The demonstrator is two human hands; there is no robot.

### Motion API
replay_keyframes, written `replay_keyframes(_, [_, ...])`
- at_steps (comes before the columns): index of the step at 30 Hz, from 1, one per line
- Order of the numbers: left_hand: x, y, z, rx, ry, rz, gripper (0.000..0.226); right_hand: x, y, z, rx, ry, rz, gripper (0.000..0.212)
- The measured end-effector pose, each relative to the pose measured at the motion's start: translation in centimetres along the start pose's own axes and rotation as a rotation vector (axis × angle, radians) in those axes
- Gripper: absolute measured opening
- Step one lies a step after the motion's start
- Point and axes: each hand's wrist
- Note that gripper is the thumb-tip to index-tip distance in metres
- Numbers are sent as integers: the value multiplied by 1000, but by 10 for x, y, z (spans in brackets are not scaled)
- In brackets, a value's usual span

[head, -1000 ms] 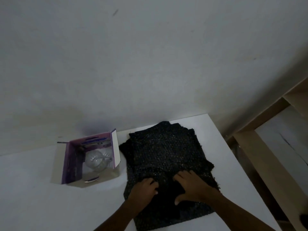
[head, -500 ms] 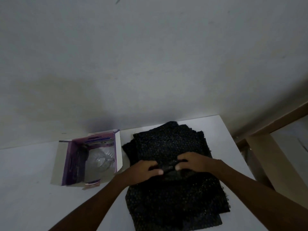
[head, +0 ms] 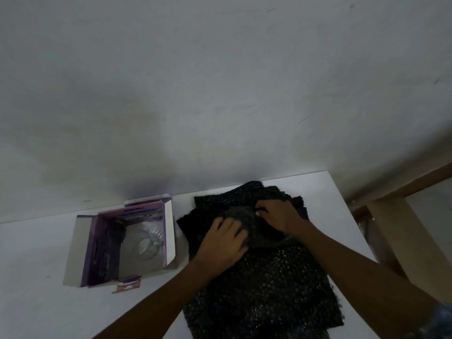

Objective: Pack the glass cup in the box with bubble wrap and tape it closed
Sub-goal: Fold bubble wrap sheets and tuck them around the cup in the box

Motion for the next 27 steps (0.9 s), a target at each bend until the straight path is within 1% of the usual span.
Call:
replay_keyframes(2, [-10, 8, 16, 53, -269, -35, 68, -3, -2, 11, -68, 36, -13, 24])
replay_keyframes(3, [-15, 11, 24, 99, -362, -70, 69, -6, -1, 18, -138, 100, -59, 29])
replay_keyframes(5, [-23, 13, 30, 157, -402, -126, 48, -22, 2, 31, -225, 252, -195, 51])
replay_keyframes(6, [-26, 12, 31, 156, -376, -147, 36, -33, 3, 35, -197, 261, -253, 63])
replay_keyframes(7, [-27, 10, 30, 138, -343, -160, 26, -44, 5, 39, -165, 221, -297, 74])
replay_keyframes(8, [-29, 8, 28, 115, -330, -175, 22, -55, 9, 43, -174, 162, -331, 80])
replay_keyframes(9, [-30, 6, 25, 89, -326, -183, 22, -64, 13, 49, -221, 107, -363, 76])
replay_keyframes(10, [-31, 4, 23, 46, -326, -175, 21, -73, 18, 54, -273, 86, -407, 63])
replay_keyframes(11, [-33, 2, 19, -21, -322, -158, 19, -80, 23, 57, -290, 81, -446, 43])
replay_keyframes(12, [-37, 0, 15, -104, -322, -137, 18, -88, 25, 57, -253, 73, -454, 27])
replay_keyframes(13, [-41, -1, 8, -188, -336, -111, 19, -94, 27, 55, -191, 35, -440, 17])
replay_keyframes(15, [-49, -2, -7, -379, -394, -85, 23, -108, 24, 41, -1, -90, -366, 18])
replay_keyframes(16, [-54, -3, -10, -453, -425, -102, 24, -113, 23, 35, 104, -185, -294, 20])
replay_keyframes(17, [-58, -4, -11, -488, -434, -127, 26, -114, 23, 30, 191, -257, -239, 20])
replay_keyframes(18, [-62, -3, -12, -457, -430, -148, 28, -113, 22, 27, 221, -293, -207, 19])
replay_keyframes(19, [-65, -1, -8, -353, -358, -148, 31, -110, 22, 25, 231, -311, -178, 20])
replay_keyframes(21, [-67, 6, 0, -136, -178, -154, 33, -98, 22, 29, 213, -299, -130, 23])
replay_keyframes(22, [-67, 12, 1, -108, -111, -148, 30, -91, 20, 32, 182, -268, -107, 24])
replay_keyframes(23, [-67, 18, 2, -110, -67, -102, 30, -83, 18, 36, 125, -226, -87, 26])
replay_keyframes(24, [-67, 21, 4, -125, -111, -40, 39, -78, 14, 40, 35, -184, -76, 31])
replay_keyframes(26, [-73, 23, 13, -80, -311, 74, 65, -74, 10, 52, -174, -108, -62, 47])
replay_keyframes(27, [-75, 22, 19, -44, -404, 100, 71, -78, 7, 57, -244, -76, -68, 59])
Point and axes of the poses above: each hand's wrist, its own x-axis towards the middle knuckle, its own z-axis out of the palm, y = z × x, and after that the axes turned 14 degrees about x, right-handed
